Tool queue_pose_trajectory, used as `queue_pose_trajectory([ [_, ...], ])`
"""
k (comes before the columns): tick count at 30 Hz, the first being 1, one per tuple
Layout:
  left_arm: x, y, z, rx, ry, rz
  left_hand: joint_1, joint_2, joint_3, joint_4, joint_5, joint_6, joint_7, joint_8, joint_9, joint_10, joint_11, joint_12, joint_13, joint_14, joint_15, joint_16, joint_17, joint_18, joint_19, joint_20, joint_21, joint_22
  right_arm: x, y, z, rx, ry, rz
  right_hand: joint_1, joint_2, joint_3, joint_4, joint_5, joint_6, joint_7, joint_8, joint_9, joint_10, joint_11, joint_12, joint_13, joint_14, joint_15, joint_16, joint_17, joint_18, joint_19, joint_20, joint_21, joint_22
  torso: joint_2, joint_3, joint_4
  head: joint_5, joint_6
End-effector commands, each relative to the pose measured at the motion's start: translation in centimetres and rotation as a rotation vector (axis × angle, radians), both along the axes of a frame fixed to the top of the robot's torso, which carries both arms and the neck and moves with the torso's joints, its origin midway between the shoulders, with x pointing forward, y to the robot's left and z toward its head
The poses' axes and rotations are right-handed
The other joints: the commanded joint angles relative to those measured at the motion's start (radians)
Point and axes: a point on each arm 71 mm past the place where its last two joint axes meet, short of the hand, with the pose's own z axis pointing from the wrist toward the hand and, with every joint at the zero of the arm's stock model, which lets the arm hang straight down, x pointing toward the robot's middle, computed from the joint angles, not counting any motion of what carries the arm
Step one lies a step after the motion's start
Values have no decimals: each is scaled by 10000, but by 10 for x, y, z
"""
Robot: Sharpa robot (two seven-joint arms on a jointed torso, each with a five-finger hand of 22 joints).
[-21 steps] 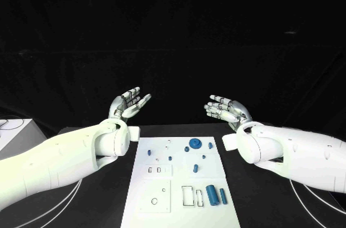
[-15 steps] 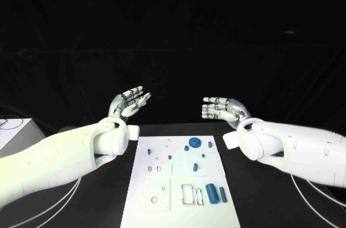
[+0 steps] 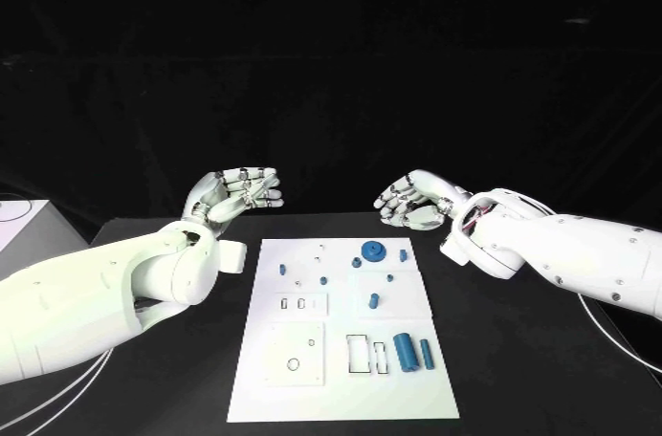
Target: Assemble the parts on the task board
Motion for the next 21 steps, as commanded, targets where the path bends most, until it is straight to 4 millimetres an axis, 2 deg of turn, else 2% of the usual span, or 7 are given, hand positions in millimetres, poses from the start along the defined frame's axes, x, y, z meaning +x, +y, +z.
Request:
queue_pose_trajectory([
  [1, -10, -9, 5, -110, 14, -727, -292, -449, 946, -347, 43, 597, -154, 173, 99, 1227, -251, -421, 2, 1319, -455, 1017, 1487, 151, 755, -504, 1649, 965, -3, 6, -6, -2935, -743, 437, -81, -237, -127, 81, -44, 757, -362, -7, 33, 931, -445, -158, 27, 2557, -736, 1812, 1530, 191, 1338, -672, 2569, 1586, 302, -53, 46, -26, 43],
  [4, -17, -10, 7, -185, 57, -899, -490, -558, 1256, -559, 77, 618, -197, 143, 114, 1326, -281, -583, 5, 1533, -565, 1576, 2242, 146, 638, -583, 2443, 1499, -4, 11, -6, -3710, -1016, 460, -243, -503, 344, 247, -84, 856, -461, -101, 112, 1077, -532, -166, 45, 2685, -823, 3668, 2870, 182, 1677, -747, 3347, 2142, 443, -76, 87, -33, 36],
  [7, -21, -12, 9, -241, 96, -1029, -708, -613, 1455, -711, 63, 615, -183, 111, 128, 1315, -309, -591, 4, 1560, -576, 2142, 2894, 155, 404, -620, 3110, 1966, -4, 16, -7, -4256, -1231, 491, -388, -730, 718, 456, -113, 824, -455, -176, 237, 1032, -522, -161, 46, 2521, -794, 5748, 4504, -128, 2412, -720, 5260, 4493, 574, -90, 124, -62, 48],
  [8, -23, -12, 10, -255, 105, -1061, -743, -594, 1503, -736, 54, 619, -191, 108, 132, 1316, -308, -588, 6, 1543, -571, 2242, 3007, 159, 347, -623, 3230, 2052, -4, 18, -8, -4378, -1285, 502, -402, -776, 753, 478, -122, 810, -449, -186, 258, 1019, -518, -162, 46, 2480, -806, 5995, 4693, -149, 2443, -700, 5375, 4624, 602, -89, 129, -59, 58],
  [11, -25, -13, 11, -292, 125, -1145, -869, -636, 1580, -829, 42, 609, -191, 89, 142, 1295, -308, -588, 8, 1509, -585, 2569, 3344, 163, 187, -616, 3603, 2315, -5, 24, -10, -4708, -1455, 529, -438, -921, 935, 603, -127, 731, -446, -227, 373, 920, -512, -155, 44, 2556, -754, 7935, 6535, -373, 2941, -657, 6634, 6255, 696, -95, 155, -41, 80],
  [17, -28, -14, 13, -348, 139, -1255, -1016, -644, 1682, -934, 40, 605, -186, 73, 160, 1294, -305, -586, 14, 1403, -580, 2922, 3702, 173, -51, -602, 4032, 2621, -7, 36, -14, -5154, -1735, 409, -664, -1185, 964, 844, -137, 549, -419, -311, 485, 650, -448, -166, 32, 2709, -655, 9633, 8222, -627, 3484, -572, 7900, 7946, 855, -121, 221, -48, 80],
  [21, -29, -14, 14, -363, 148, -1270, -1048, -646, 1696, -952, 39, 601, -184, 68, 164, 1290, -304, -586, 14, 1383, -579, 2984, 3762, 175, -97, -598, 4110, 2676, -8, 43, -18, -5318, -1792, 339, -742, -1282, 935, 935, -166, 508, -419, -328, 529, 570, -432, -164, 34, 2708, -634, 9968, 8509, -686, 3613, -543, 8199, 8350, 926, -140, 258, -86, 96],
])
